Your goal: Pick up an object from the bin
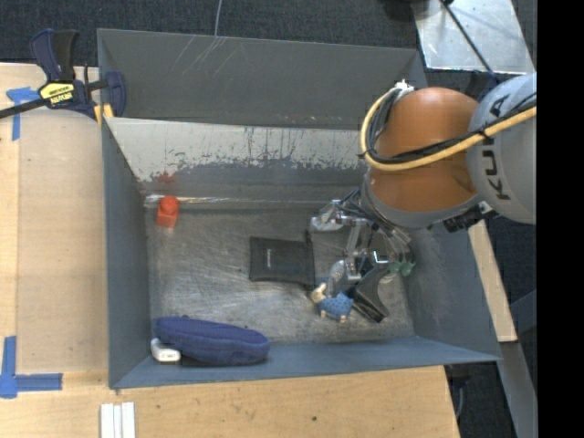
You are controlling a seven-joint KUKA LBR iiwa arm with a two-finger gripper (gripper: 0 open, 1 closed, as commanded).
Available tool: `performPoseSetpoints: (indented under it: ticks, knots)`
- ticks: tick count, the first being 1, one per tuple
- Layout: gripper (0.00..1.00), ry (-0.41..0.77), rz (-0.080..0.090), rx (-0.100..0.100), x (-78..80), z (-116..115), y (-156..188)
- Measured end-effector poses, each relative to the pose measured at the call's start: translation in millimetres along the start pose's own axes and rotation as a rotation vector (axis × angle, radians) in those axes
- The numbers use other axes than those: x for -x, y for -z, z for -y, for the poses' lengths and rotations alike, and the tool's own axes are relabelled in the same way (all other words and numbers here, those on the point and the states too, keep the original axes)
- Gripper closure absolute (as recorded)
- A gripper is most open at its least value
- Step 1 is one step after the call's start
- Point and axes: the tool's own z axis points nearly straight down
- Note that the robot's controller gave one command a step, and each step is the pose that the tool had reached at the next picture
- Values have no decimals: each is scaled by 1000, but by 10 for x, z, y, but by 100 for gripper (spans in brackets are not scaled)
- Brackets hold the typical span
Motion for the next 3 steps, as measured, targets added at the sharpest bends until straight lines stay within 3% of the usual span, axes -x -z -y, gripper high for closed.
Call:
performPoseSetpoints:
  ticks: [1,2,3]
  knots:
    - [0,-338,13,4,360,388,-947]
    - [0,-453,3,2,140,436,-885]
    - [0,-123,9,1,750,540,-998]
